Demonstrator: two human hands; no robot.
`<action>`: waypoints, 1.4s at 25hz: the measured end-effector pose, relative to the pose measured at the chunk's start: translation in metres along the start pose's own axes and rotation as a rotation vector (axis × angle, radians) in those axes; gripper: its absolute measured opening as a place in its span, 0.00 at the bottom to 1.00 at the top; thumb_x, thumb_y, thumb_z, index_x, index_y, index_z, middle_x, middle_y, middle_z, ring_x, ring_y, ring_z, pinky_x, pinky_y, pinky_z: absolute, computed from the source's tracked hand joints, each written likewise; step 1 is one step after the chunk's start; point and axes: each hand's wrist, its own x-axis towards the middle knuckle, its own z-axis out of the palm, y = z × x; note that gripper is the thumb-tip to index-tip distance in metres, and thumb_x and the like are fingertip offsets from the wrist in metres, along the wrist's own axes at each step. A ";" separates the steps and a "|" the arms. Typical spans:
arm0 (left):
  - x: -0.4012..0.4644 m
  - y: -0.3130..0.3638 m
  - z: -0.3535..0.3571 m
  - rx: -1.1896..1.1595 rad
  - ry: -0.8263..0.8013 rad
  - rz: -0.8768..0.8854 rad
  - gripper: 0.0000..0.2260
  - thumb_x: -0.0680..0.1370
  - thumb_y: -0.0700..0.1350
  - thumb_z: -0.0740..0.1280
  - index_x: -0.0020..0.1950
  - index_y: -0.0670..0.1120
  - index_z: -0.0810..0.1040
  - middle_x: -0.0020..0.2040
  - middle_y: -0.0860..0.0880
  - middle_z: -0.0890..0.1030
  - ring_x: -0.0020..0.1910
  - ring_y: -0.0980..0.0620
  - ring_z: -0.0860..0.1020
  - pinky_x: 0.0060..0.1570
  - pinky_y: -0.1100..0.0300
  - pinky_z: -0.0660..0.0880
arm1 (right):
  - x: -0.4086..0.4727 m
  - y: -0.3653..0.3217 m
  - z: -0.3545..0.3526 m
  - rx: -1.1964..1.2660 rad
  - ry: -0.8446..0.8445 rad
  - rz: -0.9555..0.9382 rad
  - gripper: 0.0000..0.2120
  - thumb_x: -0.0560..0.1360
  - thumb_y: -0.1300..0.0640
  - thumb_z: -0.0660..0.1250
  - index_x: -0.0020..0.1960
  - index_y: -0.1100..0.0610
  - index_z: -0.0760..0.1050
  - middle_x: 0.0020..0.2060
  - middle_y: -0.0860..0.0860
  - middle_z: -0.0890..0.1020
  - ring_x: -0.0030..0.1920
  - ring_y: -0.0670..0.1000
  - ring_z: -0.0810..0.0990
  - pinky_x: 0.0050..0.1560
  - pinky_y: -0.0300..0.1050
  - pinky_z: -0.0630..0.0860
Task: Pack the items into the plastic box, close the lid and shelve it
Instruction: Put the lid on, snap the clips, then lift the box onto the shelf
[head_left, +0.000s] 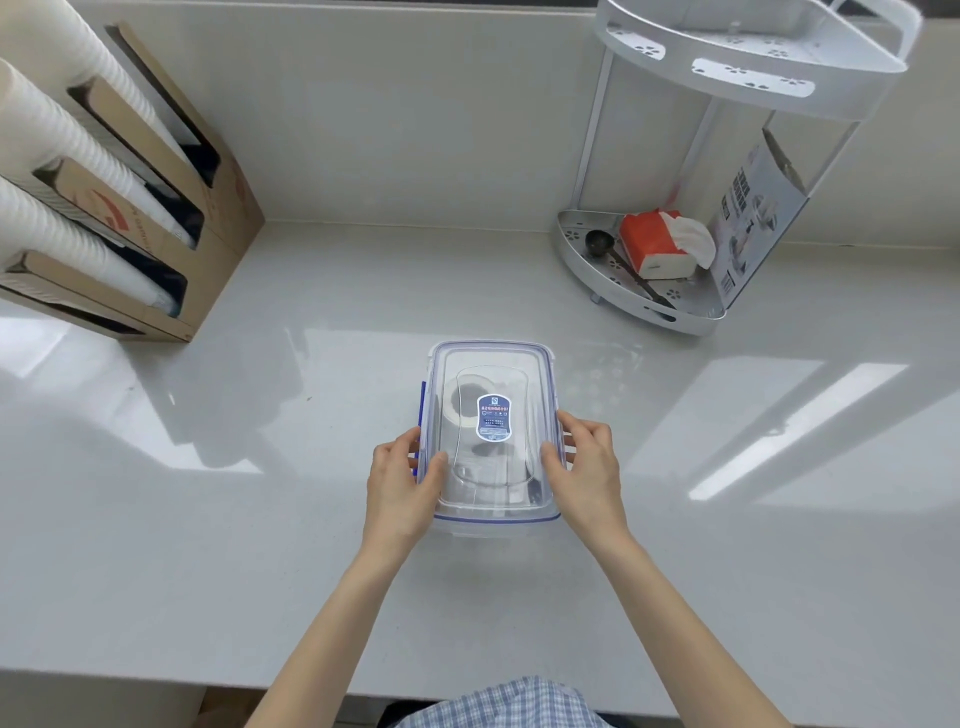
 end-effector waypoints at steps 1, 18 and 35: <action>0.000 0.000 0.000 0.006 0.000 0.000 0.18 0.76 0.43 0.61 0.65 0.44 0.68 0.62 0.42 0.69 0.50 0.51 0.70 0.50 0.61 0.66 | 0.000 0.000 0.000 -0.002 0.005 -0.001 0.21 0.77 0.61 0.59 0.70 0.60 0.64 0.55 0.49 0.65 0.61 0.53 0.72 0.67 0.44 0.67; 0.013 -0.004 0.004 0.128 0.006 0.084 0.13 0.77 0.41 0.58 0.60 0.40 0.71 0.49 0.48 0.70 0.49 0.48 0.71 0.46 0.63 0.61 | 0.011 -0.003 0.003 -0.133 -0.021 -0.015 0.22 0.79 0.59 0.56 0.72 0.57 0.61 0.55 0.53 0.68 0.51 0.51 0.71 0.53 0.34 0.61; 0.011 -0.012 0.004 -0.035 -0.035 0.008 0.17 0.76 0.42 0.61 0.64 0.42 0.68 0.62 0.43 0.72 0.51 0.51 0.70 0.59 0.51 0.71 | 0.004 0.004 0.004 0.074 0.015 0.111 0.24 0.76 0.56 0.64 0.70 0.57 0.63 0.56 0.52 0.70 0.51 0.48 0.72 0.52 0.34 0.66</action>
